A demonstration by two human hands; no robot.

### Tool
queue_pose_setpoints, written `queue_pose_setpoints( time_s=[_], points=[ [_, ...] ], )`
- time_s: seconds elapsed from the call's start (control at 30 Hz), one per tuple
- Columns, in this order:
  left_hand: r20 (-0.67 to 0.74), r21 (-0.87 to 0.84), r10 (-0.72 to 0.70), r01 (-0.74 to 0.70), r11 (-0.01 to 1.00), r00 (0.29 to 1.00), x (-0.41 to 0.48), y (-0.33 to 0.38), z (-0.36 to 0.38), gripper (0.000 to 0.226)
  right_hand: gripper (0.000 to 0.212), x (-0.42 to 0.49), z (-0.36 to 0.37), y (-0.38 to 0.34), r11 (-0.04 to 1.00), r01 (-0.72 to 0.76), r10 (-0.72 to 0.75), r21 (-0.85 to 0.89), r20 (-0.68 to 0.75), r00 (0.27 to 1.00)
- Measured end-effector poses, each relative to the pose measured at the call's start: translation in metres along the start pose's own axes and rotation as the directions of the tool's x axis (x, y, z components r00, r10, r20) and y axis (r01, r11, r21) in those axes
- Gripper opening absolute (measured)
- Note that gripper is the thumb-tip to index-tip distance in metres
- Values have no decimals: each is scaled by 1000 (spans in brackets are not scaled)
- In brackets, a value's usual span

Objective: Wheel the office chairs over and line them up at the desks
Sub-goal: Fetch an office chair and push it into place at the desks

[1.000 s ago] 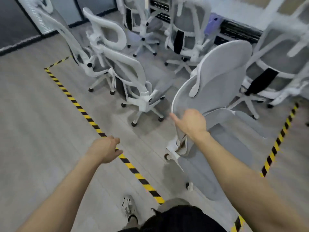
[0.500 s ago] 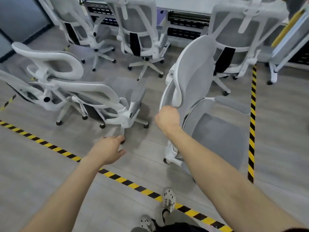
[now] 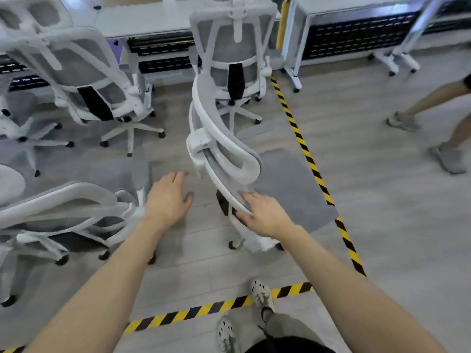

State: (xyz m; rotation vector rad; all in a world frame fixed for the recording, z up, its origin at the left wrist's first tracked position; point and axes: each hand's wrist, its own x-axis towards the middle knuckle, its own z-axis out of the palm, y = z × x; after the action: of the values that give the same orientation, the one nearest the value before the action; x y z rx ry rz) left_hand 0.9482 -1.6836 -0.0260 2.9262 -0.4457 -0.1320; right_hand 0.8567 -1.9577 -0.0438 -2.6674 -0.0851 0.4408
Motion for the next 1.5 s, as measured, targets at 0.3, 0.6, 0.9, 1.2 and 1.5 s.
queue_pose_setpoints(
  time_s=[0.3,0.6,0.9,1.2,1.5],
  points=[
    [-298,-104,332,-376,921,895,0,61,1,73,37,-126,20,77,947,-313,298,73,-563,771],
    [-141,227,618,-582,781,774,1,101,24,89,119,-95,0,81,987,-103,27,-122,-508,861],
    [-272,212,559,-518,828,783,3,174,55,96,120,-79,-50,183,936,40,-210,-348,-465,860],
    [-356,139,360,-332,933,862,27,197,64,102,119,-27,-85,213,898,171,-339,-405,-390,856],
    [-321,160,370,-335,929,872,122,192,59,107,116,57,-121,226,927,145,-290,-346,-416,862]
  ],
)
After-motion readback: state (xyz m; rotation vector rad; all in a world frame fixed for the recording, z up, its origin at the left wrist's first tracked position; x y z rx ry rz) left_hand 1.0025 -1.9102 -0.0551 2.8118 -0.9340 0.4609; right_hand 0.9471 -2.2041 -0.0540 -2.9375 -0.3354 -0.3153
